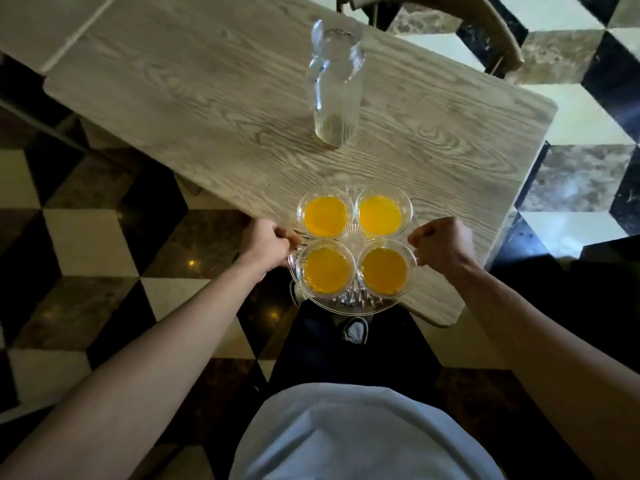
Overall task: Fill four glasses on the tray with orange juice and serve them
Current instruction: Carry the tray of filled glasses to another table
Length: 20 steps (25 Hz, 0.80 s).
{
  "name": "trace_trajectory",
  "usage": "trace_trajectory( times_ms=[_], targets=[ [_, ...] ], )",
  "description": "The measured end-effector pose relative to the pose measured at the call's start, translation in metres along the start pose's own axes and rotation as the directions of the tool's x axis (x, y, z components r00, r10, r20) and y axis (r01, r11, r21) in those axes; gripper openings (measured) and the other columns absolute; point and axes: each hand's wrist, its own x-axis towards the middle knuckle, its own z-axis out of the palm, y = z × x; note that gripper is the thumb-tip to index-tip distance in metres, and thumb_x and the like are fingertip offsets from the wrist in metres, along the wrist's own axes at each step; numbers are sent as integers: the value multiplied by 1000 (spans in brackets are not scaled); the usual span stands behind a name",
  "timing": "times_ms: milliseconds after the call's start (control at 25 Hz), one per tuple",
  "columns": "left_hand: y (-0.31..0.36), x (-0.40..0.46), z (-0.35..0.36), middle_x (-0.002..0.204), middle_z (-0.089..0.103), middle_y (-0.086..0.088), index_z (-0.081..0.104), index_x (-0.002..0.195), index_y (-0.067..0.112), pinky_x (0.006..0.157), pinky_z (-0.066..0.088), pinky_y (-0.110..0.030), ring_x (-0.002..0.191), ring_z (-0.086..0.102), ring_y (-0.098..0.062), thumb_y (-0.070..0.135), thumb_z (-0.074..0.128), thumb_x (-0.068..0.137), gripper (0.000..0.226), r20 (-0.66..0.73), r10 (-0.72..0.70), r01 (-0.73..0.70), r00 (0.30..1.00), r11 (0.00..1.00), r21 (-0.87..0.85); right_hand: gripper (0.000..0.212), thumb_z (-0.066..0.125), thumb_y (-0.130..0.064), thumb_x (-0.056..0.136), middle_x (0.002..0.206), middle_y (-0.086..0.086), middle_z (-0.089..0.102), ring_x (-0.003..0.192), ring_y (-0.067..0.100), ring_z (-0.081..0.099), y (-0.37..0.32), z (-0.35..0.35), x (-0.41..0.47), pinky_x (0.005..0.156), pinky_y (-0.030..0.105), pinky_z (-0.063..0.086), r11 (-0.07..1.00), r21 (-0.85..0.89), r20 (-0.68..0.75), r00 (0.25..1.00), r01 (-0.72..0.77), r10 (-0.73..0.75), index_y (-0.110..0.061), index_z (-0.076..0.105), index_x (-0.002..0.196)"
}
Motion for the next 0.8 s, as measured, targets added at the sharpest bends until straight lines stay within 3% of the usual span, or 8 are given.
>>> trace_trajectory(
  times_ms=[120, 240, 360, 520, 720, 800],
  targets=[
    [-18, -14, -18, 84, 74, -14, 72, 89, -4, 46, 59, -24, 55, 69, -16, -18, 62, 91, 18, -53, -53, 49, 997, 996, -81, 14, 71, -2, 89, 72, 6, 76, 59, 19, 74, -18, 14, -3, 53, 25, 60, 995, -54, 52, 995, 87, -84, -11, 78, 81],
    [-40, -18, -36, 90, 75, -19, 71, 94, -3, 48, 60, -25, 61, 73, -20, -9, 70, 93, 6, -91, -106, 91, 990, 984, -151, 12, 71, -3, 89, 73, 7, 76, 58, 18, 74, -41, 30, -6, 53, 25, 61, 987, -88, 102, 986, 137, -128, -9, 79, 82],
    [-67, -19, -57, 92, 76, -21, 70, 88, 2, 48, 59, -25, 67, 75, -23, -1, 74, 94, 8, -126, -153, 123, 980, 968, -221, 14, 73, -6, 89, 68, 6, 75, 58, 18, 73, -66, 52, -10, 56, 27, 60, 974, -119, 142, 974, 195, -177, -13, 76, 77],
    [-92, -28, -88, 92, 75, -17, 70, 97, -1, 45, 57, -23, 71, 75, -21, -1, 73, 95, 3, -159, -211, 160, 965, 946, -280, 21, 75, -8, 88, 64, 2, 72, 52, 12, 67, -95, 86, -18, 54, 25, 57, 949, -167, 180, 955, 266, -236, -17, 72, 69],
    [-131, -30, -136, 89, 75, -6, 72, 99, 1, 44, 54, -18, 68, 74, -15, -1, 70, 97, 3, -208, -263, 189, 942, 929, -319, 25, 77, -9, 85, 64, -4, 70, 60, 11, 69, -139, 139, -35, 71, 34, 63, 924, -218, 223, 938, 313, -265, -22, 71, 65],
    [-145, -27, -154, 89, 76, -6, 73, 97, 2, 44, 55, -19, 67, 75, -14, -1, 70, 97, 4, -224, -284, 200, 932, 921, -333, 21, 76, -10, 85, 66, -1, 73, 59, 10, 69, -154, 157, -40, 63, 30, 61, 913, -241, 228, 934, 329, -276, -20, 74, 67]
  ],
)
